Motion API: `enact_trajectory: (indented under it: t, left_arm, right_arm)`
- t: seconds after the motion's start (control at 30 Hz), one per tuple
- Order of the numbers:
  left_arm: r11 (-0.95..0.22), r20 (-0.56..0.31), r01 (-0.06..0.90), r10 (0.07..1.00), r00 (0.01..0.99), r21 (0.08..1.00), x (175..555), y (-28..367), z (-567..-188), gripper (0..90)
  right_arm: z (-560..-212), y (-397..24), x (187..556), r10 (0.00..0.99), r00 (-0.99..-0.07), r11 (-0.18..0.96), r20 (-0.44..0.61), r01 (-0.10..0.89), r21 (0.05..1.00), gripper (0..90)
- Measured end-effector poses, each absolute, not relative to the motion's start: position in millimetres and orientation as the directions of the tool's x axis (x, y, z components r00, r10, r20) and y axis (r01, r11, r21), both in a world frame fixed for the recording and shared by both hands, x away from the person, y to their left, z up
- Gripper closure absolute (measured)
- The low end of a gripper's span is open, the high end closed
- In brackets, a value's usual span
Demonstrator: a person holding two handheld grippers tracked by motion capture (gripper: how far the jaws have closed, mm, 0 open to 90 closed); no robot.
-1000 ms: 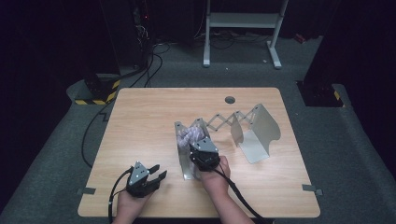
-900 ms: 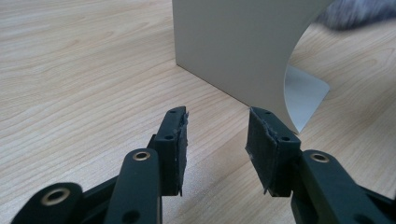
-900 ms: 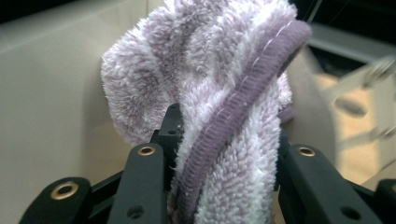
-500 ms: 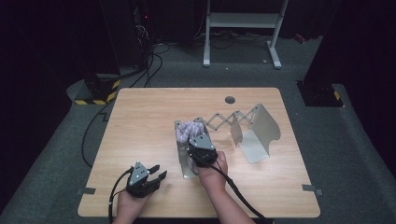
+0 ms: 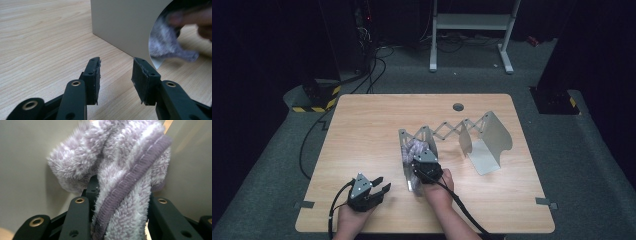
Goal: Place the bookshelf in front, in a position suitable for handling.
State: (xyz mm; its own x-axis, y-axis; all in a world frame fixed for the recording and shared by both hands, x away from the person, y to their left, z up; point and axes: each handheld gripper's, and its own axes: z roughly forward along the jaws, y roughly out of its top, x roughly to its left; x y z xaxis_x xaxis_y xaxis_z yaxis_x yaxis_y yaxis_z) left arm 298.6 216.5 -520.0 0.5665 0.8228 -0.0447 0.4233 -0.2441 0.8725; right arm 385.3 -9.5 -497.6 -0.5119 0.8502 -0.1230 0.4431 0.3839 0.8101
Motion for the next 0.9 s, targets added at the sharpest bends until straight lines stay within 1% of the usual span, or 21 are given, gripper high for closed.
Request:
enact_trajectory:
  t: [0.03, 0.07, 0.1, 0.13, 0.17, 0.2, 0.23, 0.27, 0.3, 0.37, 0.47, 0.5, 0.53, 0.57, 0.6, 0.63, 0.83, 0.9]
  left_arm:
    - [-0.245, -0.043, 0.423, 0.823, 0.566, 0.872, 299, 216, -520, 57.8]
    - [-0.247, -0.043, 0.424, 0.823, 0.567, 0.872, 299, 216, -520, 57.8]
    - [-0.249, -0.043, 0.427, 0.822, 0.567, 0.869, 299, 216, -521, 57.7]
    - [-0.249, -0.043, 0.427, 0.822, 0.567, 0.869, 299, 216, -521, 57.7]
    - [-0.249, -0.044, 0.429, 0.823, 0.567, 0.869, 300, 216, -521, 57.7]
    - [-0.249, -0.044, 0.429, 0.823, 0.566, 0.868, 300, 216, -521, 57.7]
    - [-0.248, -0.044, 0.428, 0.823, 0.566, 0.869, 300, 216, -521, 57.7]
    - [-0.247, -0.044, 0.428, 0.823, 0.566, 0.869, 299, 216, -521, 57.7]
    - [-0.25, -0.041, 0.426, 0.823, 0.566, 0.869, 300, 216, -521, 57.7]
    - [-0.25, -0.041, 0.428, 0.824, 0.565, 0.868, 300, 216, -521, 57.7]
    - [-0.249, -0.044, 0.43, 0.824, 0.565, 0.868, 300, 215, -522, 57.9]
    - [-0.251, -0.042, 0.429, 0.823, 0.566, 0.868, 300, 215, -522, 57.9]
    - [-0.251, -0.042, 0.429, 0.823, 0.566, 0.868, 300, 215, -522, 57.9]
    - [-0.252, -0.043, 0.431, 0.823, 0.566, 0.867, 300, 215, -522, 57.9]
    - [-0.252, -0.042, 0.431, 0.823, 0.567, 0.867, 300, 215, -522, 57.9]
    - [-0.252, -0.042, 0.431, 0.823, 0.567, 0.867, 300, 215, -522, 58.0]
    - [-0.253, -0.041, 0.43, 0.822, 0.568, 0.867, 300, 216, -522, 58.0]
    - [-0.253, -0.042, 0.43, 0.822, 0.568, 0.867, 300, 216, -522, 58.0]
  right_arm:
    - [-483, -12, 380, 0.851, -0.515, 0.356, -0.107, 0.415, 0.837, 64.7]
    - [-483, -12, 380, 0.851, -0.515, 0.356, -0.107, 0.415, 0.837, 64.7]
    - [-467, -14, 375, 0.846, -0.524, 0.334, -0.096, 0.381, 0.862, 64.5]
    - [-467, -14, 375, 0.846, -0.524, 0.334, -0.096, 0.381, 0.862, 64.5]
    - [-452, -16, 369, 0.842, -0.532, 0.314, -0.088, 0.351, 0.882, 64.5]
    - [-452, -16, 369, 0.842, -0.532, 0.314, -0.088, 0.351, 0.882, 64.5]
    - [-438, -17, 364, 0.837, -0.541, 0.299, -0.089, 0.314, 0.901, 64.5]
    - [-438, -17, 364, 0.837, -0.541, 0.299, -0.089, 0.314, 0.901, 64.5]
    - [-428, -19, 359, 0.834, -0.546, 0.271, -0.073, 0.292, 0.917, 64.5]
    - [-426, -19, 358, 0.829, -0.556, 0.269, -0.067, 0.289, 0.919, 64.6]
    - [-435, -16, 356, 0.815, -0.576, 0.289, -0.063, 0.31, 0.906, 64.8]
    - [-447, -13, 354, 0.806, -0.589, 0.305, -0.057, 0.33, 0.893, 64.8]
    - [-447, -13, 354, 0.806, -0.589, 0.305, -0.057, 0.33, 0.893, 64.8]
    - [-462, -9, 353, 0.8, -0.598, 0.33, -0.058, 0.357, 0.874, 64.8]
    - [-470, -8, 353, 0.796, -0.601, 0.344, -0.063, 0.365, 0.865, 64.7]
    - [-470, -8, 353, 0.796, -0.601, 0.344, -0.063, 0.365, 0.865, 64.7]
    - [-511, -2, 359, 0.789, -0.609, 0.433, -0.078, 0.462, 0.775, 64.1]
    - [-520, -4, 359, 0.793, -0.605, 0.428, -0.076, 0.464, 0.775, 64.2]
